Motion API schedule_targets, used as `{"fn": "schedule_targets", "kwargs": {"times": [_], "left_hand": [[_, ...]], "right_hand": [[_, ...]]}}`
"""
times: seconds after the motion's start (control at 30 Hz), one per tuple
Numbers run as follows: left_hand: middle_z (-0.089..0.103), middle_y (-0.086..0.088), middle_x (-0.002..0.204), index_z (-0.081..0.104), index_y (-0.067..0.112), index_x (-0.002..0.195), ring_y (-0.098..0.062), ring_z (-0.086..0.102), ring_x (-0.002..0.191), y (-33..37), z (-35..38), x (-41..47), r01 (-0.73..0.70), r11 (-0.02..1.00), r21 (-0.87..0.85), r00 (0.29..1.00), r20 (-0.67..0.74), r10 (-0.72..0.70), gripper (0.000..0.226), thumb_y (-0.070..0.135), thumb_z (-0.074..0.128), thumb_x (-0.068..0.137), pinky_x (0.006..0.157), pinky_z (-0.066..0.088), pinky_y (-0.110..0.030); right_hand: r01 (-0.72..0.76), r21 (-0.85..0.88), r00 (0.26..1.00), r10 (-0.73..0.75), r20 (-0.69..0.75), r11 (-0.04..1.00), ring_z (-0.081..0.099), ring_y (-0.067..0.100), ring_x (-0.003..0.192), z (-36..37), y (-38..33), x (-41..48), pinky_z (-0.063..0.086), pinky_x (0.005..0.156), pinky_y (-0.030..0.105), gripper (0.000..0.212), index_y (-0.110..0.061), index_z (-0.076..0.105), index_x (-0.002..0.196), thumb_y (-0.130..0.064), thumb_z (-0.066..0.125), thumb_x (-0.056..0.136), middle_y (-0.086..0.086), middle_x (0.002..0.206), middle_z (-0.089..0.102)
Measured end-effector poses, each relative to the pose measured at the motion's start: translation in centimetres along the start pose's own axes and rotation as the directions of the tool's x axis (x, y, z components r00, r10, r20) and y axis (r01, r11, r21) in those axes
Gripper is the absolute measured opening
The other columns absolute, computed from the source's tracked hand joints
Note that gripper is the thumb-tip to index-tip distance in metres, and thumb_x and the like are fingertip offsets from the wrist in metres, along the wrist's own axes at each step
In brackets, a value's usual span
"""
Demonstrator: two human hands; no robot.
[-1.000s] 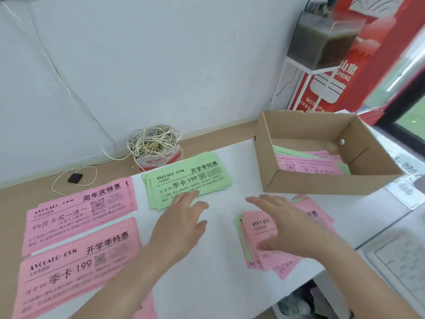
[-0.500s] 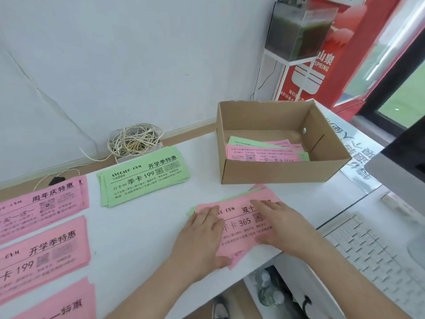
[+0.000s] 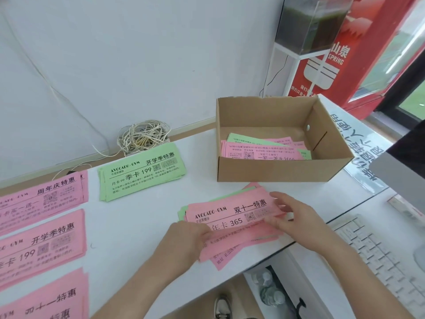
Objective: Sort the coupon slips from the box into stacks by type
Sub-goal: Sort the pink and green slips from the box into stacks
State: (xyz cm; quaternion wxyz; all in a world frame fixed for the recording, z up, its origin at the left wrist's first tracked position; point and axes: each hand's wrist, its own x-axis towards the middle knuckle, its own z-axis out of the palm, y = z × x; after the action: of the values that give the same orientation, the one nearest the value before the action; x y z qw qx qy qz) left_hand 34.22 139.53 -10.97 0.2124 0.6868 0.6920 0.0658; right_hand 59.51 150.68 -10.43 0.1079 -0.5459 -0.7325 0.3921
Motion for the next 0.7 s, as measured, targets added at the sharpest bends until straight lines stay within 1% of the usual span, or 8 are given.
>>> {"fn": "schedule_targets", "kwargs": {"times": [0.1, 0.2, 0.3, 0.4, 0.47, 0.53, 0.6, 0.7], "left_hand": [[0.063, 0.009, 0.069, 0.065, 0.023, 0.079, -0.011, 0.053, 0.063, -0.1, 0.3, -0.6, 0.100, 0.983, -0.153, 0.994, -0.033, -0.106, 0.022, 0.031, 0.051, 0.094, 0.062, 0.042, -0.022], [0.066, 0.013, 0.088, 0.066, 0.026, 0.092, -0.010, 0.059, 0.082, 0.6, 0.2, -1.1, 0.067, 0.995, -0.076, 0.998, -0.016, -0.069, 0.018, 0.040, 0.055, 0.089, 0.076, 0.046, -0.024], [0.064, 0.012, 0.103, 0.063, 0.026, 0.101, -0.011, 0.057, 0.097, 1.3, -0.1, -0.7, 0.041, 0.999, 0.026, 0.999, 0.032, -0.042, 0.029, 0.050, 0.057, 0.086, 0.083, 0.044, -0.025], [0.063, 0.010, 0.105, 0.064, 0.026, 0.106, -0.012, 0.056, 0.096, 1.5, -0.7, -0.1, 0.082, 0.995, 0.051, 0.994, 0.073, -0.085, 0.040, 0.056, 0.063, 0.079, 0.083, 0.044, -0.026], [0.063, 0.010, 0.102, 0.064, 0.026, 0.105, -0.013, 0.056, 0.094, 1.5, -0.9, 0.0, 0.091, 0.994, 0.058, 0.992, 0.080, -0.096, 0.044, 0.060, 0.062, 0.077, 0.081, 0.044, -0.027], [0.061, 0.008, 0.098, 0.062, 0.025, 0.101, -0.015, 0.056, 0.091, 2.0, -0.9, -0.1, 0.064, 0.991, 0.115, 0.995, 0.075, -0.073, 0.046, 0.065, 0.055, 0.079, 0.077, 0.045, -0.028], [0.057, 0.003, 0.098, 0.058, 0.023, 0.100, -0.020, 0.057, 0.090, 3.1, -0.5, -0.1, 0.021, 0.971, 0.237, 0.997, 0.064, -0.037, 0.050, 0.068, 0.042, 0.085, 0.070, 0.042, -0.030], [0.054, -0.003, 0.105, 0.053, 0.019, 0.108, -0.028, 0.058, 0.091, 4.5, 0.4, 0.2, -0.006, 0.929, 0.371, 1.000, 0.017, -0.001, 0.048, 0.057, 0.026, 0.097, 0.064, 0.036, -0.032]], "right_hand": [[-0.076, 0.279, 0.993, 0.097, -0.062, 0.957, 0.061, 0.011, 0.098, 0.5, 0.0, 0.1, 0.046, 0.078, 0.020, 0.052, -0.028, 0.056, 0.124, -0.030, 0.078, 0.077, -0.005, 0.112, 0.062], [-0.114, 0.498, 0.979, 0.181, -0.089, 0.860, 0.063, 0.016, 0.098, 1.3, 0.0, 0.1, 0.049, 0.077, 0.025, 0.050, -0.025, 0.059, 0.123, -0.021, 0.079, 0.077, -0.002, 0.109, 0.064], [-0.117, 0.479, 0.968, 0.208, -0.142, 0.870, 0.061, 0.018, 0.092, 2.4, -0.6, 0.1, 0.050, 0.078, 0.031, 0.047, -0.026, 0.057, 0.124, -0.021, 0.075, 0.081, -0.010, 0.105, 0.061], [-0.119, 0.414, 0.948, 0.227, -0.222, 0.902, 0.060, 0.019, 0.089, 3.1, -1.0, 0.3, 0.052, 0.081, 0.038, 0.047, -0.027, 0.057, 0.122, -0.025, 0.076, 0.079, -0.006, 0.106, 0.061], [-0.121, 0.357, 0.936, 0.226, -0.269, 0.926, 0.060, 0.019, 0.087, 3.4, -1.1, 0.5, 0.051, 0.080, 0.039, 0.046, -0.028, 0.057, 0.120, -0.028, 0.076, 0.078, -0.002, 0.105, 0.061], [-0.122, 0.324, 0.926, 0.225, -0.302, 0.938, 0.058, 0.019, 0.085, 3.4, -1.3, 0.7, 0.050, 0.077, 0.036, 0.041, -0.029, 0.059, 0.115, -0.031, 0.077, 0.077, 0.001, 0.102, 0.060], [-0.118, 0.334, 0.920, 0.230, -0.318, 0.935, 0.057, 0.018, 0.083, 3.4, -1.6, 0.9, 0.048, 0.074, 0.033, 0.033, -0.029, 0.061, 0.106, -0.031, 0.077, 0.077, 0.003, 0.098, 0.060], [-0.106, 0.398, 0.914, 0.247, -0.322, 0.911, 0.060, 0.020, 0.085, 3.4, -1.9, 1.0, 0.048, 0.073, 0.034, 0.026, -0.027, 0.064, 0.098, -0.031, 0.078, 0.076, 0.002, 0.093, 0.061]]}}
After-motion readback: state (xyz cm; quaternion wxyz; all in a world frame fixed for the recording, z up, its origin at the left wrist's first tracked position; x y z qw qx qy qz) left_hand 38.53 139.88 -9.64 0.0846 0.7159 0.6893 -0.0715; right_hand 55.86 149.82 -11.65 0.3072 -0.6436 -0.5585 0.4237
